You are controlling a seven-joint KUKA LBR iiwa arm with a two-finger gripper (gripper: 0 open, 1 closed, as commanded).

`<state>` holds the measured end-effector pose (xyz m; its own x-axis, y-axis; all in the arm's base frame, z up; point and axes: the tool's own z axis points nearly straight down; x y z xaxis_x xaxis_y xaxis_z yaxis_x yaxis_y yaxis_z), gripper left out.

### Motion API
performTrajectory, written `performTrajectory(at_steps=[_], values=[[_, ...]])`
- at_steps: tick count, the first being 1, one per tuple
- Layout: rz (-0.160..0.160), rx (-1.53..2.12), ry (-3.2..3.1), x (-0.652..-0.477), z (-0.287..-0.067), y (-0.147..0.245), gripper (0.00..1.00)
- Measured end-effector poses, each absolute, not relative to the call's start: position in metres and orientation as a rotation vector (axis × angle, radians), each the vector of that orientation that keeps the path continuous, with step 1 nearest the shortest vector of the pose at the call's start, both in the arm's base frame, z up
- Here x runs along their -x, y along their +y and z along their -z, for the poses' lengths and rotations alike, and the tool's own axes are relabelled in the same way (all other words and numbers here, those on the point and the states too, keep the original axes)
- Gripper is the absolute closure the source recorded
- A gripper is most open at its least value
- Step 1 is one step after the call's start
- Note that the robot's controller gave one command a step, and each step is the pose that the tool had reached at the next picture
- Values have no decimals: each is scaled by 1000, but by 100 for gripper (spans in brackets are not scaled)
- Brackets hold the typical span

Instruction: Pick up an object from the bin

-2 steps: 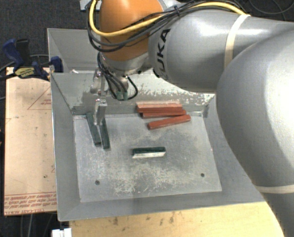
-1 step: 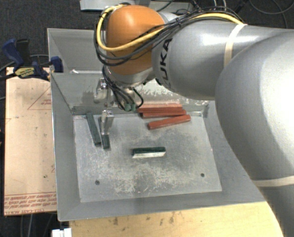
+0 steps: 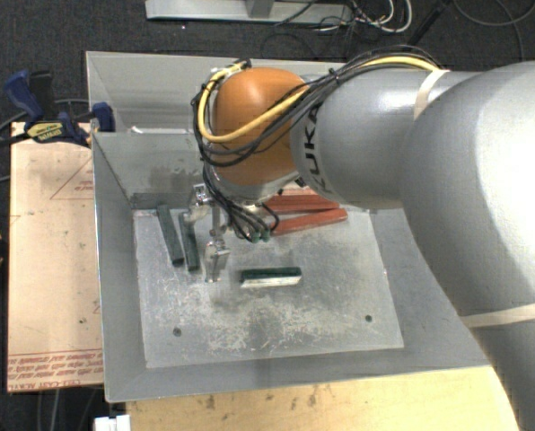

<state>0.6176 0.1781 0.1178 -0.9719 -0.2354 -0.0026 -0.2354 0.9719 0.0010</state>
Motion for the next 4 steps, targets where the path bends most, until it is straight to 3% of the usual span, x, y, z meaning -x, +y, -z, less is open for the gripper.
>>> performTrajectory(at_steps=[1,2,3,4], values=[[-6,120,3132,-627,-90,181,0],[-6,262,3113,-637,-83,182,0],[0,642,3049,-642,-83,180,0],[-7,791,3016,-653,-82,205,100]])
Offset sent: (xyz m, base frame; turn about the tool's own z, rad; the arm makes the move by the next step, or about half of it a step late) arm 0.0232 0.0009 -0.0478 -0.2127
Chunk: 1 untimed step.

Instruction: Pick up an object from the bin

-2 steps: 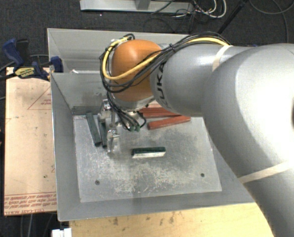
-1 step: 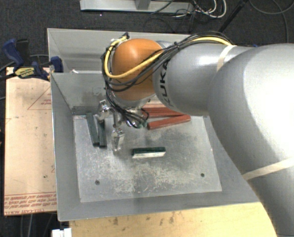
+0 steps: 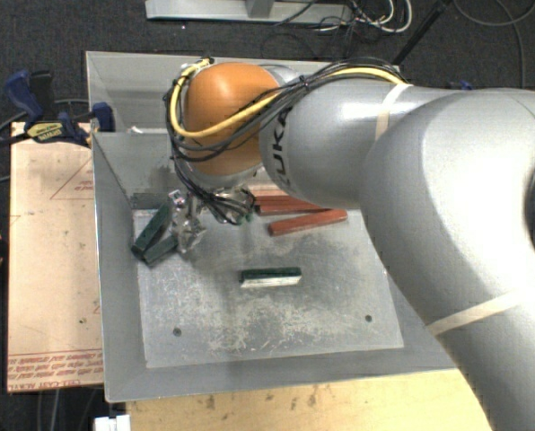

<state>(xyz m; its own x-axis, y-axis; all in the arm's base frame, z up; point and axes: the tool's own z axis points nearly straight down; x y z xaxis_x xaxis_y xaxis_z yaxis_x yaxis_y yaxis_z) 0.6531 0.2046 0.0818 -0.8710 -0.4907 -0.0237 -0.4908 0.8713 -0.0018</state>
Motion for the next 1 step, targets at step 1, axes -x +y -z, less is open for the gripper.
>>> performTrajectory(at_steps=[1], values=[[-7,791,3016,-653,-82,205,100]])
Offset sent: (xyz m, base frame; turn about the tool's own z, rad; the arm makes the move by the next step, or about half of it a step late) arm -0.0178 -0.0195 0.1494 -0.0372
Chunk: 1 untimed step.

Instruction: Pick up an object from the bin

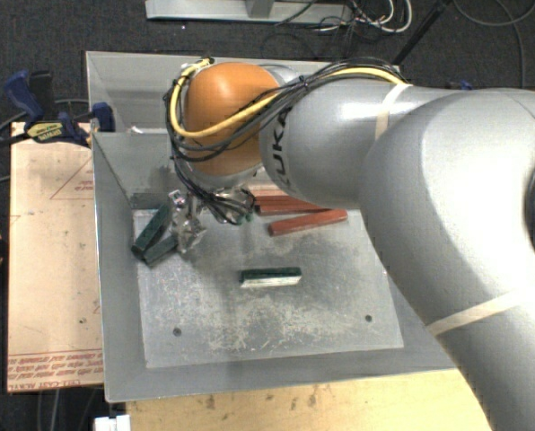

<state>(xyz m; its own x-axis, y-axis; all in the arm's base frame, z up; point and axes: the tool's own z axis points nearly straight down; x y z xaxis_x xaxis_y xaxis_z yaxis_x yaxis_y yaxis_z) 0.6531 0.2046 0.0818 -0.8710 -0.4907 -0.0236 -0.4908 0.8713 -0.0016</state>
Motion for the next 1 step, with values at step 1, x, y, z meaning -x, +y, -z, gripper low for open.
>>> performTrajectory(at_steps=[1], values=[[-3,814,3033,-643,-111,198,100]])
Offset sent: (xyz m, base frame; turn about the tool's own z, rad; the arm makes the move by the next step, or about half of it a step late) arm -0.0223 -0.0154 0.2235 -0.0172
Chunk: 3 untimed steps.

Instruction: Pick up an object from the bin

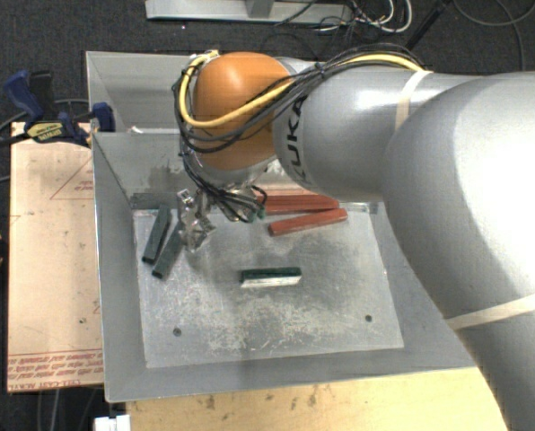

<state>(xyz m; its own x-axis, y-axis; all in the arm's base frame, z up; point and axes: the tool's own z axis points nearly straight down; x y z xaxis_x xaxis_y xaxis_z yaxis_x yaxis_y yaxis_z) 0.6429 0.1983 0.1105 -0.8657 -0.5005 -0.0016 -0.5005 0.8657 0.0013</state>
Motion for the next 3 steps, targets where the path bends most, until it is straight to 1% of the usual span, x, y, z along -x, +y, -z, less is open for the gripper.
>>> performTrajectory(at_steps=[1,2,3], values=[[-2,817,3032,-639,-186,195,100],[-3,601,3090,-630,-105,241,0],[-3,595,3083,-633,-110,240,0]])
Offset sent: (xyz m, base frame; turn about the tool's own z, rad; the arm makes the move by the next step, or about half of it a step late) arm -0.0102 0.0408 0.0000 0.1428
